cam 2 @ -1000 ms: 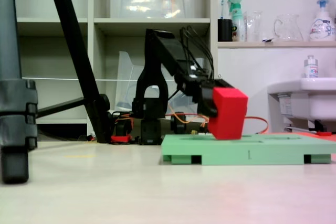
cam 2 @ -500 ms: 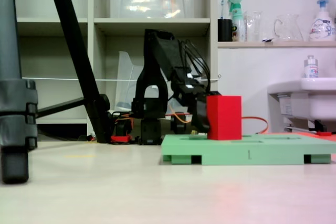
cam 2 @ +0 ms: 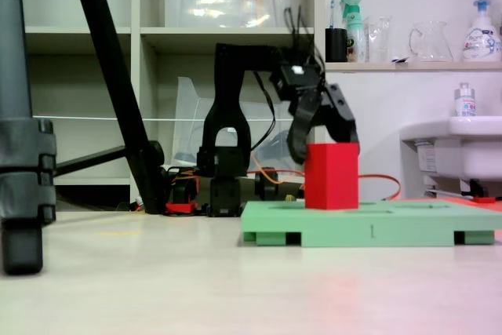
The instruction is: Put the square block into the corresponding hole
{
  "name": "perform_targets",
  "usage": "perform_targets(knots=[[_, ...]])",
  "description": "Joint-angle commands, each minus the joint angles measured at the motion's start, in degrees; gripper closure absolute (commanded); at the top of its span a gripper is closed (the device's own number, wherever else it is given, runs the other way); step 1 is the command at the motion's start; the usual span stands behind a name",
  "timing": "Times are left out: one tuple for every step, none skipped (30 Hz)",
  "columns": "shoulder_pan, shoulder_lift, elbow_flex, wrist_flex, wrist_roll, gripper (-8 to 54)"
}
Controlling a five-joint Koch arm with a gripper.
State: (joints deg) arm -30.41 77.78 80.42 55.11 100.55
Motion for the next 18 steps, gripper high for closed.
perform_targets(knots=[[-0.62, -0.97, -5.45, 6.77, -1.67, 7.0], [-0.62, -2.20, -7.65, 8.00, -1.85, 6.1], [-0.70, -4.48, -11.43, 11.07, -2.29, 5.5], [-0.70, -6.50, -15.03, 14.15, -2.37, 5.4], [-0.70, -8.53, -18.63, 17.49, -2.37, 5.4], [-0.70, -10.55, -22.15, 20.74, -2.29, 5.4], [-0.70, -12.30, -24.61, 23.03, -2.11, 5.4], [-0.62, -12.83, -24.87, 23.20, -1.76, 5.4], [-0.62, -13.18, -24.87, 23.12, -1.67, 5.5], [-0.62, -13.80, -25.05, 23.20, -1.14, 6.2], [-0.62, -14.15, -25.05, 23.20, -0.88, 6.8], [-0.53, -14.24, -25.05, 23.20, -0.35, 7.9], [-0.53, -14.24, -25.05, 23.29, 0.53, 8.9], [-0.53, -14.33, -25.05, 23.99, 1.93, 10.2], [-0.53, -14.33, -25.05, 24.79, 2.72, 10.9], [-0.62, -14.41, -25.05, 25.31, 3.78, 11.5], [-0.62, -14.68, -25.05, 25.75, 5.10, 12.0], [-0.62, -14.94, -25.05, 26.10, 6.06, 13.0]])
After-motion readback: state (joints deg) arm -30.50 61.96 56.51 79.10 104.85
